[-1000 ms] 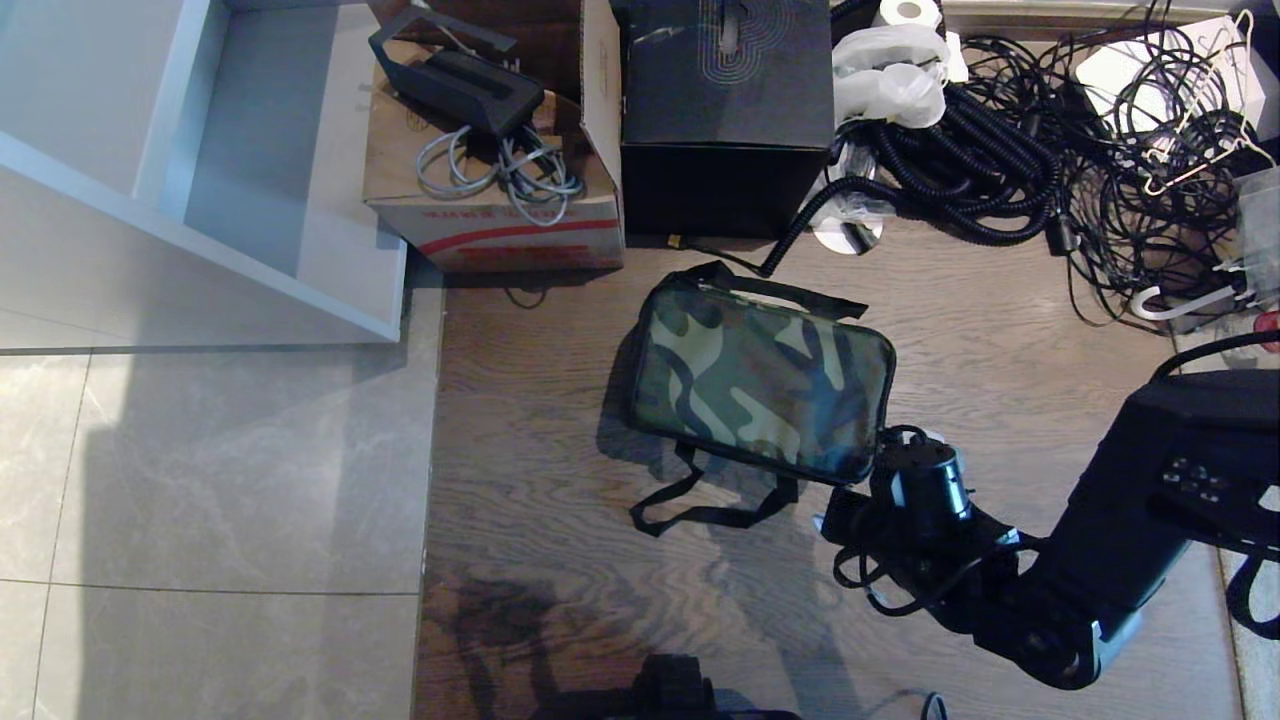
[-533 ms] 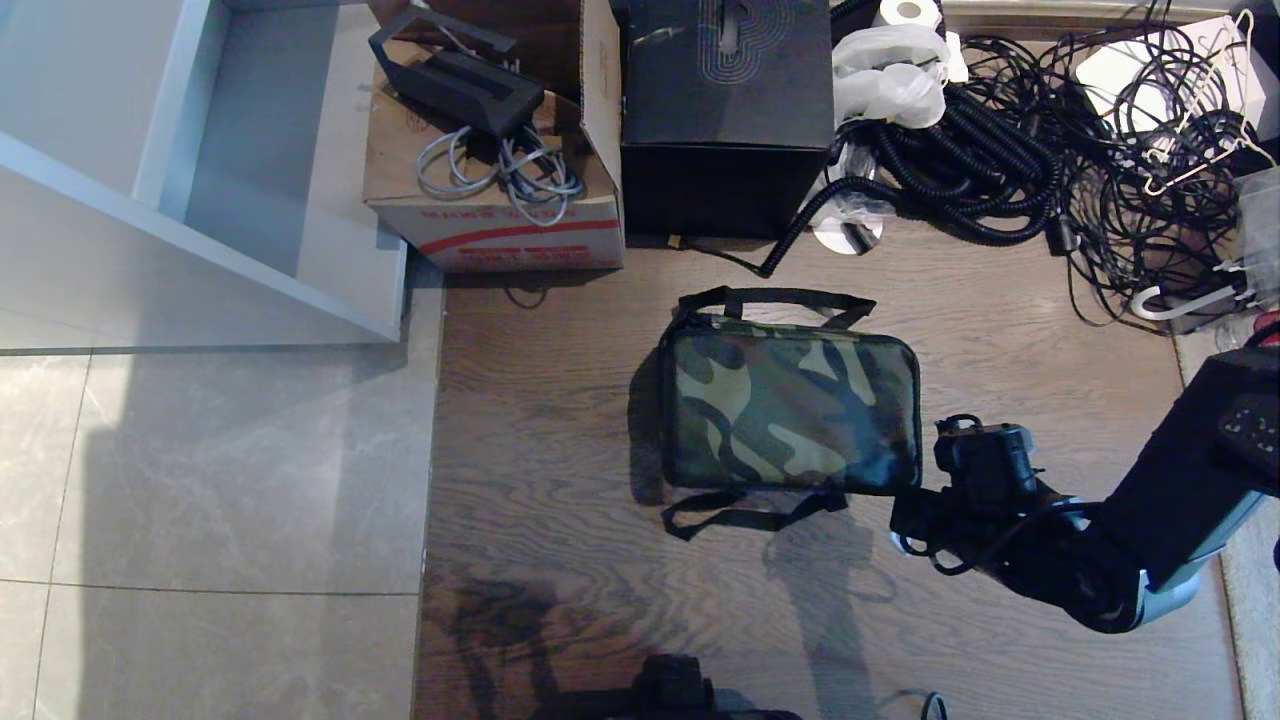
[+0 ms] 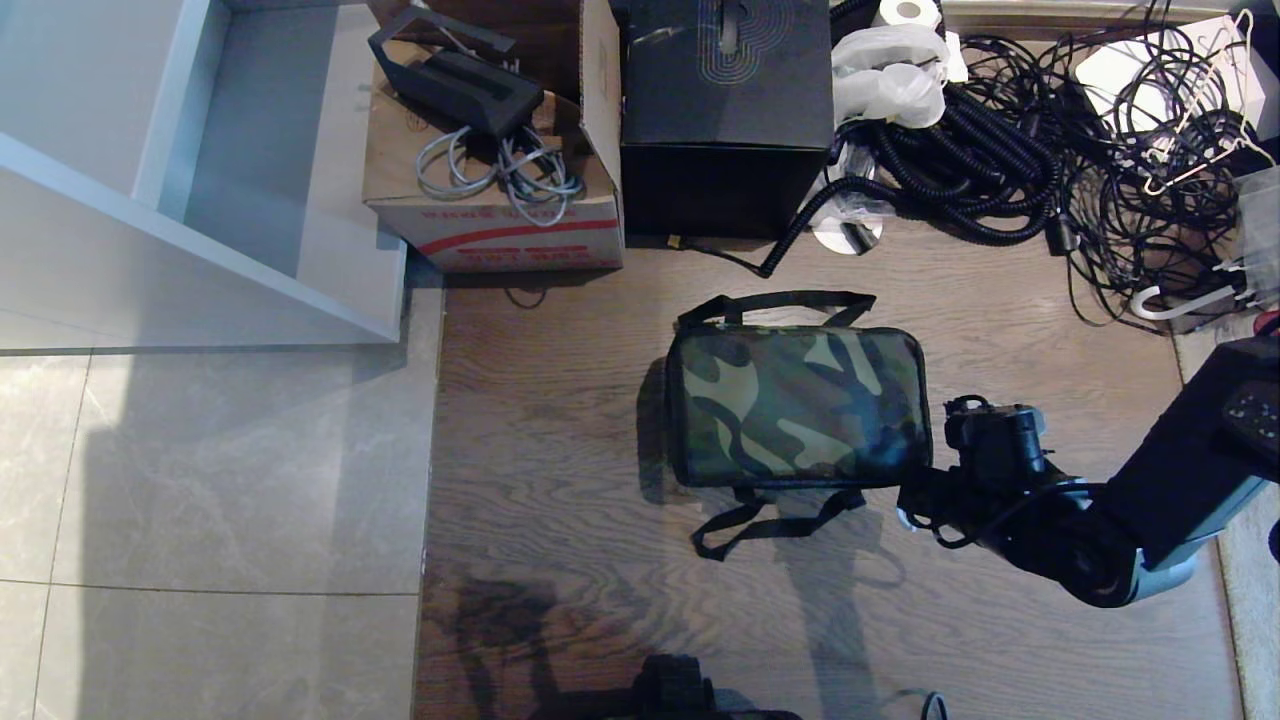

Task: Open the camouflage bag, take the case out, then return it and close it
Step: Open the top of the storage box

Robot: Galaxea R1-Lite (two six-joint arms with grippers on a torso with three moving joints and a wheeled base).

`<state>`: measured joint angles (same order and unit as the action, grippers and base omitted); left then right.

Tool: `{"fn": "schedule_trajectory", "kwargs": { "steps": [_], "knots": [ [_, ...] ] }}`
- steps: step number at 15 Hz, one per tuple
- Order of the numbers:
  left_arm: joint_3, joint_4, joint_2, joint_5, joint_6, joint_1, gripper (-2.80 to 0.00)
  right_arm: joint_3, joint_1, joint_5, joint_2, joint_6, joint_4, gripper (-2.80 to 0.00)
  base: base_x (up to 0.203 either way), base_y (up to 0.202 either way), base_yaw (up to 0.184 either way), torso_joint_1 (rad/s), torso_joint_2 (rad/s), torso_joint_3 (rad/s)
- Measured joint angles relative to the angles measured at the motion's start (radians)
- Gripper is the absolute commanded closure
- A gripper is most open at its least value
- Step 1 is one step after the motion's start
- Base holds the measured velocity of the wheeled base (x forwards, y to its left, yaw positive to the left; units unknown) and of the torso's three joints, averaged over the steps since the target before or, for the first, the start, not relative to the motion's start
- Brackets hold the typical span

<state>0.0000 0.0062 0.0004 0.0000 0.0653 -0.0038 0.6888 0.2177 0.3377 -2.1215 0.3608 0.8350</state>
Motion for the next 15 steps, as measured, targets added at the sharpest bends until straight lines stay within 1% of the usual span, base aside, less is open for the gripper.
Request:
{"fn": "schedule_trajectory", "kwargs": {
  "steps": [2,7,10,13,15],
  "knots": [
    [0.0,0.0,0.0,0.0,0.0,0.0,0.0,-0.007,0.063,0.004,0.0,0.044,0.0,0.0,0.0,0.0,0.0,0.0,0.0,0.0],
    [0.0,0.0,0.0,0.0,-0.001,0.0,0.0,0.001,0.248,0.016,0.001,0.206,-0.011,0.0,0.0,0.0,0.0,0.0,0.0,0.0],
    [0.0,0.0,0.0,0.0,-0.001,0.001,0.0,0.046,0.284,0.016,0.001,0.292,-0.03,0.0,0.0,0.0,0.0,0.0,0.0,0.0],
    [0.0,0.0,0.0,0.0,-0.001,0.001,0.0,0.08,0.295,0.015,0.001,0.3,-0.047,0.0,0.0,0.0,0.0,0.0,0.0,0.0],
    [0.0,0.0,0.0,0.0,0.0,0.001,0.0,0.066,0.289,0.011,0.0,0.291,-0.074,0.0,0.0,0.0,0.0,0.0,0.0,0.0]
  ]
}}
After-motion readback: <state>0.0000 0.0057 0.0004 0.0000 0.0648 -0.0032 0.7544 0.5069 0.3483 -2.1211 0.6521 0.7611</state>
